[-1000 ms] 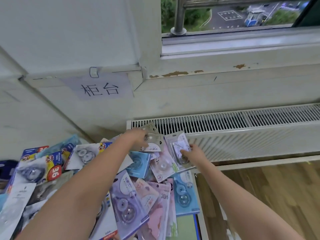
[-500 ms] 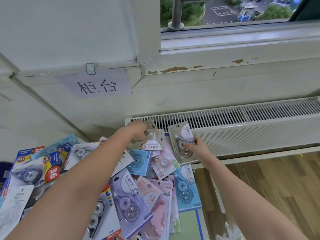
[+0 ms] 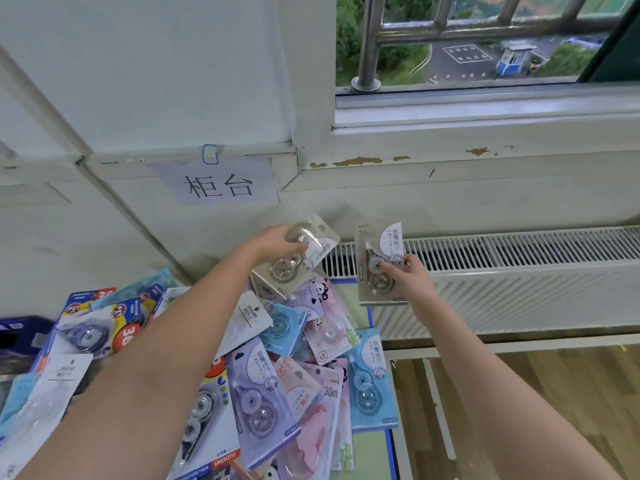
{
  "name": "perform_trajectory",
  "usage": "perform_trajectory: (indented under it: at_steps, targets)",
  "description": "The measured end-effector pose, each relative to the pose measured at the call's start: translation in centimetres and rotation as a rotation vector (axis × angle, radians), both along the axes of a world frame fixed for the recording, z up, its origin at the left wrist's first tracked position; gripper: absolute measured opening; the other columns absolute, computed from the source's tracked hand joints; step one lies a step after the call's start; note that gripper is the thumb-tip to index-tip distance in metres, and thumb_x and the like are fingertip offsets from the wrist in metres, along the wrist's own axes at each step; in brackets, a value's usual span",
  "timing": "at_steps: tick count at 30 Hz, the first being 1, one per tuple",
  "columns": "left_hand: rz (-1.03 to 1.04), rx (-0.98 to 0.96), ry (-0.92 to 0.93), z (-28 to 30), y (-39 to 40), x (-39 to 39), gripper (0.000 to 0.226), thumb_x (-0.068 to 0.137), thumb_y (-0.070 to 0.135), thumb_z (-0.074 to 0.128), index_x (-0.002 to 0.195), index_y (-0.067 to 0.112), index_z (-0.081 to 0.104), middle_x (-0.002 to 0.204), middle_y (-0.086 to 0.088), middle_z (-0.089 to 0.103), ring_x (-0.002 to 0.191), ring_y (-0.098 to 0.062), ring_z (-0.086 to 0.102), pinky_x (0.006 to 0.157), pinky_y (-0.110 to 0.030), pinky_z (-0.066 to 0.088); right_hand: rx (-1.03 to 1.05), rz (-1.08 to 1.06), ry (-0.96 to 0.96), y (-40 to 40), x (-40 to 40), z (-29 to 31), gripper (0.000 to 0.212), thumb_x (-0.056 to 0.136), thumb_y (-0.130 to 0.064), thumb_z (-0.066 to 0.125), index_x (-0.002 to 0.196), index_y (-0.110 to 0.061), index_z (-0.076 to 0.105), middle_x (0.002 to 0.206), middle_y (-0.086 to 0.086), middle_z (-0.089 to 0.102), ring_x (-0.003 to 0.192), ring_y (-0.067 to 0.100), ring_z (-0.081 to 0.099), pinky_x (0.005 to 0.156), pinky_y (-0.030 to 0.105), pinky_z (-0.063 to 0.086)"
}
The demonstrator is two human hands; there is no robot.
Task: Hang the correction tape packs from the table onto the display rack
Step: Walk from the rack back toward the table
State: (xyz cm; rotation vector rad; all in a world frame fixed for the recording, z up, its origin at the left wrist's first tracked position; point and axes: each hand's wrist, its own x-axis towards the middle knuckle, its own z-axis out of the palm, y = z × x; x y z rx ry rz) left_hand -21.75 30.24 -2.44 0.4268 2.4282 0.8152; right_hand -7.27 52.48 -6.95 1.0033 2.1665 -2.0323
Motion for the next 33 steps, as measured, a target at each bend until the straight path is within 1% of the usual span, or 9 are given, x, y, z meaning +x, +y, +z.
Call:
perform_trajectory:
  at_steps: [5,10,13,15,18,23,26,28,33]
  targets:
    - [0.291,0.392,-0.028,1.3,-1.1,2.3,0.027,0.089,0.029,0.066,0.110,0.012,0.060,0.109,-0.005,0.067,0.102,-0.024,0.064,0.095,-0.047,0.050,-0.056,-0.011,0.147,-1.9,0.7,3.5,0.023,0.088,-0.024,0.066,0.105,-0.015,0.054,0.101,0.004,0.066,0.086,0.016,0.066,0.073,0.029,0.055]
    - [0.289,0.621,-0.029,4.3,-1.4,6.1,0.016,0.084,0.031,0.070,0.092,0.018,0.064,0.093,-0.008,0.070,0.091,-0.028,0.067,0.085,-0.043,0.054,0.053,-0.100,0.277,-4.3,4.1,7.1,0.007,0.094,-0.020,0.057,0.097,-0.014,0.056,0.089,-0.002,0.064,0.081,0.012,0.062,0.066,0.019,0.050]
    - [0.207,0.728,0.004,6.7,-0.9,8.7,0.008,0.086,0.026,0.069,0.087,0.023,0.062,0.083,-0.001,0.068,0.078,-0.017,0.065,0.070,-0.027,0.054,0.103,-0.235,0.335,-5.3,7.2,8.8,0.010,0.095,-0.021,0.056,0.086,-0.021,0.059,0.092,0.004,0.067,0.088,0.021,0.064,0.081,0.036,0.053]
    - [0.158,0.779,0.033,8.0,0.1,10.3,0.007,0.087,0.024,0.069,0.084,0.024,0.063,0.080,0.000,0.068,0.074,-0.015,0.064,0.069,-0.029,0.054,0.104,-0.297,0.373,-5.6,9.7,10.1,0.009,0.096,-0.020,0.055,0.088,-0.020,0.060,0.099,0.010,0.068,0.092,0.024,0.065,0.086,0.040,0.052]
    - [0.054,0.865,0.006,10.0,2.3,13.2,0.005,0.086,0.024,0.070,0.082,0.024,0.066,0.083,-0.007,0.069,0.079,-0.023,0.064,0.079,-0.044,0.053,0.107,-0.393,0.445,-5.7,14.5,12.3,0.007,0.097,-0.018,0.052,0.095,-0.018,0.059,0.095,0.004,0.067,0.084,0.014,0.065,0.078,0.028,0.054]
    - [-0.204,0.972,-0.073,13.5,7.5,20.9,0.005,0.088,0.023,0.068,0.083,0.021,0.067,0.070,0.002,0.065,0.061,-0.007,0.056,0.061,-0.022,0.044,0.153,-0.628,0.533,-4.8,24.7,16.3,0.007,0.096,-0.022,0.053,0.097,-0.022,0.061,0.095,0.001,0.070,0.083,0.014,0.068,0.079,0.029,0.057]
    - [-0.357,1.014,-0.137,15.4,10.7,26.8,0.005,0.086,0.027,0.069,0.083,0.023,0.069,0.069,0.007,0.069,0.066,-0.010,0.062,0.068,-0.030,0.049,0.217,-0.785,0.577,-4.5,31.6,18.7,0.010,0.097,-0.021,0.052,0.093,-0.020,0.061,0.093,0.003,0.070,0.086,0.021,0.067,0.083,0.036,0.056]
    - [-0.468,1.045,-0.192,16.5,12.4,31.3,0.019,0.078,0.038,0.070,0.089,0.023,0.070,0.083,-0.003,0.073,0.080,-0.023,0.069,0.078,-0.039,0.055,0.268,-0.893,0.606,-4.6,36.5,19.9,0.012,0.097,-0.020,0.052,0.090,-0.019,0.062,0.088,0.003,0.070,0.085,0.024,0.066,0.084,0.042,0.054]
    - [-0.679,1.098,-0.288,19.0,15.3,44.0,0.011,0.081,0.036,0.069,0.086,0.027,0.069,0.084,0.001,0.072,0.078,-0.016,0.069,0.076,-0.039,0.057,0.423,-1.091,0.685,-6.2,49.8,21.9,0.015,0.099,-0.015,0.048,0.090,-0.017,0.061,0.076,-0.008,0.070,0.071,0.008,0.065,0.071,0.026,0.054]
